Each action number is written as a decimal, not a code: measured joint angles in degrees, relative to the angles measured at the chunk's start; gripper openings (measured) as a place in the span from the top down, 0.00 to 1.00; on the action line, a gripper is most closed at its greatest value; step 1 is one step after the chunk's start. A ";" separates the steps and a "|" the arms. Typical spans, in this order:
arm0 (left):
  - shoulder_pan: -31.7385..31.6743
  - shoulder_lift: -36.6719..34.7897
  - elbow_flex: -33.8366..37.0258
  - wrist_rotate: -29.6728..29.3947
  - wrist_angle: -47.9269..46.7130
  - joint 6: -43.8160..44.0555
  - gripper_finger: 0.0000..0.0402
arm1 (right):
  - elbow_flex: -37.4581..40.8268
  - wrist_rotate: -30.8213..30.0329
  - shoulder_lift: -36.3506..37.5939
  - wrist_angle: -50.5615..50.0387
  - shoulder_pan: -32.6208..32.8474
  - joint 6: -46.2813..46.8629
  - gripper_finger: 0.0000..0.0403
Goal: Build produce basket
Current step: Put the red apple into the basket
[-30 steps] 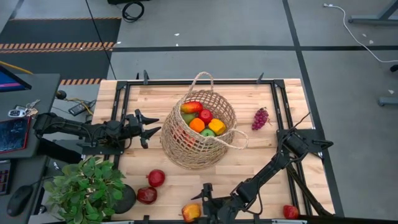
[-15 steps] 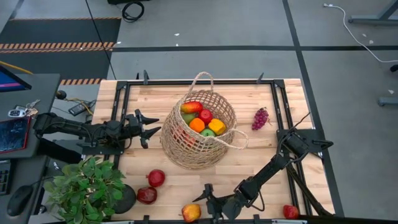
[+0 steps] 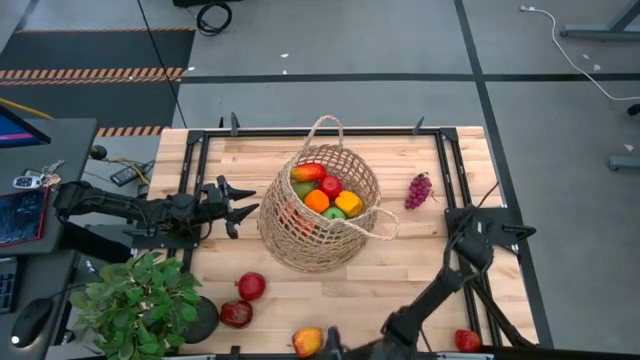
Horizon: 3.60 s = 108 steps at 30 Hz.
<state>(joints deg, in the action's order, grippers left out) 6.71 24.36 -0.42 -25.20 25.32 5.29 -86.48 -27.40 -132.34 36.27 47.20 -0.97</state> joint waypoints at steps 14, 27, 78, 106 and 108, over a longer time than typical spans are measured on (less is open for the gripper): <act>-0.01 0.00 -0.01 -0.01 0.00 -0.01 0.52 | -12.34 -3.06 -2.46 -25.61 -2.89 5.79 0.12; 0.01 0.00 0.00 -0.01 0.00 -0.01 0.52 | -11.67 0.44 -2.46 -30.16 -7.63 8.83 0.12; 0.00 0.00 0.00 -0.01 0.00 0.01 0.51 | -11.56 -1.42 -0.10 -47.46 -10.66 15.31 0.23; -0.01 -0.02 0.01 -0.01 0.00 0.00 0.51 | -11.63 -7.73 36.47 -50.66 -13.83 14.11 0.24; 0.00 -0.02 0.00 -0.01 0.00 -0.01 0.51 | -11.63 -7.73 38.45 -50.85 -14.33 14.33 0.24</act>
<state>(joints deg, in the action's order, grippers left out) 6.70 24.34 -0.42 -25.21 25.32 5.28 -98.10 -35.14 -93.89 -14.58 32.87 13.37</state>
